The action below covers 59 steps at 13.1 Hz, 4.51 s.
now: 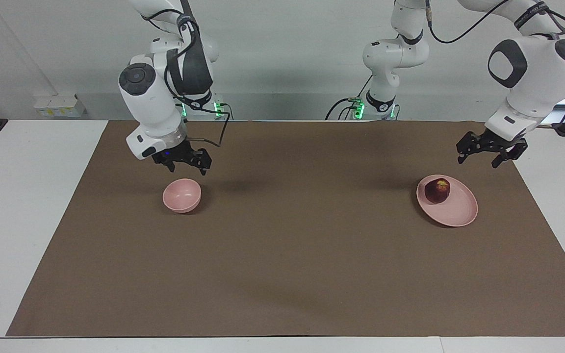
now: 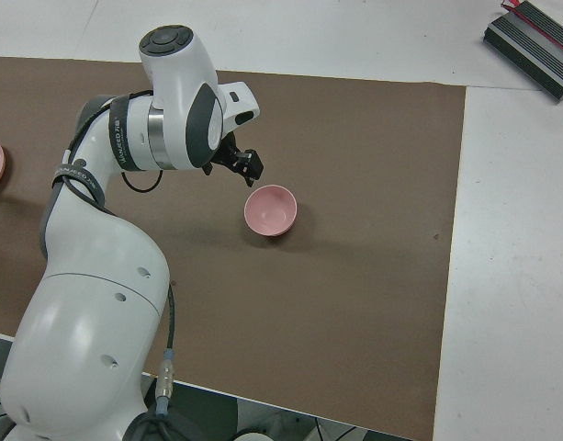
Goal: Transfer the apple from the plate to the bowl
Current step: 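Reach the left gripper down to the apple on the pink plate, then lift the apple with the left gripper toward the right gripper, then close the right gripper on the apple held by the left gripper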
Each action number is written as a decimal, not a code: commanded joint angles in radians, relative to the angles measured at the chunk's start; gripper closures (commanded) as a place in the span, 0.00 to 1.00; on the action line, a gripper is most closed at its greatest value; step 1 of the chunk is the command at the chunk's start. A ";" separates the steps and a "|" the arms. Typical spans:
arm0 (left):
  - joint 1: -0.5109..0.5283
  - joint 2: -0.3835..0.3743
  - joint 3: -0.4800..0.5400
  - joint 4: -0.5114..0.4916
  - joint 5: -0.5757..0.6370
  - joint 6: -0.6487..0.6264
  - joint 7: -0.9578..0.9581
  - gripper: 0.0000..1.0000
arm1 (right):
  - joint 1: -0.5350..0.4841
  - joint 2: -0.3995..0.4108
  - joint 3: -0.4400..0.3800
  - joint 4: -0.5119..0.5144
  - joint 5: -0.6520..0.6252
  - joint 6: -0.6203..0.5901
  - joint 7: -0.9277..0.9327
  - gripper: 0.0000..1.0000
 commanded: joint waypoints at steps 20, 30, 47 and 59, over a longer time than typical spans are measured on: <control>-0.026 0.068 -0.012 -0.311 -0.009 0.447 -0.086 1.00 | 0.250 0.221 0.001 -0.004 0.570 0.328 0.676 0.00; -0.179 0.021 -0.024 -0.193 -0.381 0.224 -0.197 1.00 | 0.291 0.210 0.003 0.024 0.861 0.364 0.679 0.00; -0.570 0.010 -0.024 -0.225 -0.576 0.550 -0.623 1.00 | 0.429 0.221 0.001 0.009 0.962 0.579 0.827 0.00; -0.581 0.010 -0.029 -0.211 -0.646 0.533 -0.636 0.95 | 0.402 0.221 0.001 0.018 0.953 0.559 0.819 0.92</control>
